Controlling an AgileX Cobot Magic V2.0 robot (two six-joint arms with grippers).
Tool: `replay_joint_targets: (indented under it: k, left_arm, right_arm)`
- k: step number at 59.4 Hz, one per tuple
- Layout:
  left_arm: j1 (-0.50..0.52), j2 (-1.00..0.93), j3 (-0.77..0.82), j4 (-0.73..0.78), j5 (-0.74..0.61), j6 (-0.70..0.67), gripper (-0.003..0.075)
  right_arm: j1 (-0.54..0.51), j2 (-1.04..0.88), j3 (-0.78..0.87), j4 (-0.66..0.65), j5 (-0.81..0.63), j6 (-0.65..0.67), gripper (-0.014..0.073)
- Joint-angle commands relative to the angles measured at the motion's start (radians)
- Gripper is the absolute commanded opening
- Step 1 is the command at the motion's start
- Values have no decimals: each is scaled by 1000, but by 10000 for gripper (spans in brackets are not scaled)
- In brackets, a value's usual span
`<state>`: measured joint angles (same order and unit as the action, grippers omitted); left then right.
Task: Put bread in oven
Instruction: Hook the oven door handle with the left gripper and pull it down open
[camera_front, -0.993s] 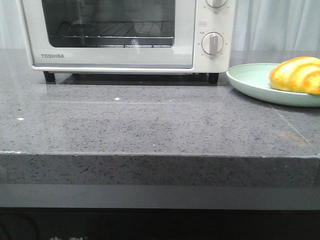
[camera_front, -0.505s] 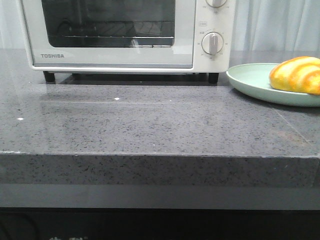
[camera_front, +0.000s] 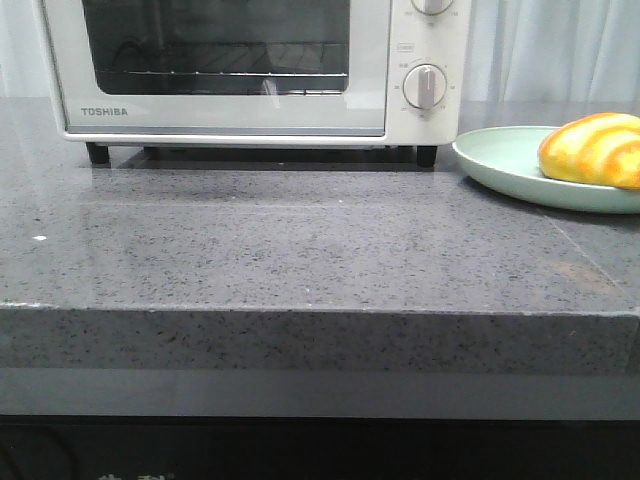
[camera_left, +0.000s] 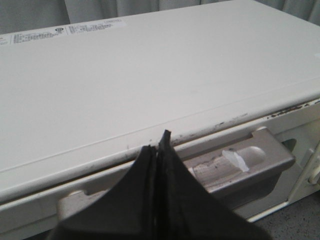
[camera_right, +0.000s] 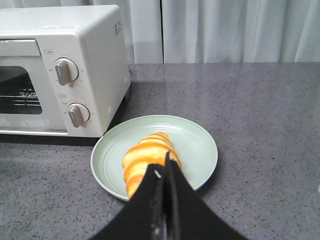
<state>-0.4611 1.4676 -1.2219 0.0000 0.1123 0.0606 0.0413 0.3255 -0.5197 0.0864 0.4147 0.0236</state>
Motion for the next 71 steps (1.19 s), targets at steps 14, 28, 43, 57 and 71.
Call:
replay_joint_targets:
  k: [14,28,43,57,71]
  left_arm:
    - [-23,-65,-34,0,238,-3,-20]
    - [-83,-125,19,-13,397,-3,-20]
    - [-166,-156,173,-61,353,-3,-20]
    - [-176,-156,281,-76,262,-3,-20]
    - [-176,-160,287,-82,248,-3,-20]
  right_arm:
    - [-4,17,-37,6,-84,-6,-69]
    - [-4,17,-37,6,-83,-6,-69]
    - [-4,17,-36,6,-82,-6,-69]
    - [-4,17,-36,6,-82,-6,-69]
    - [-4,17,-36,6,-84,-6,-69]
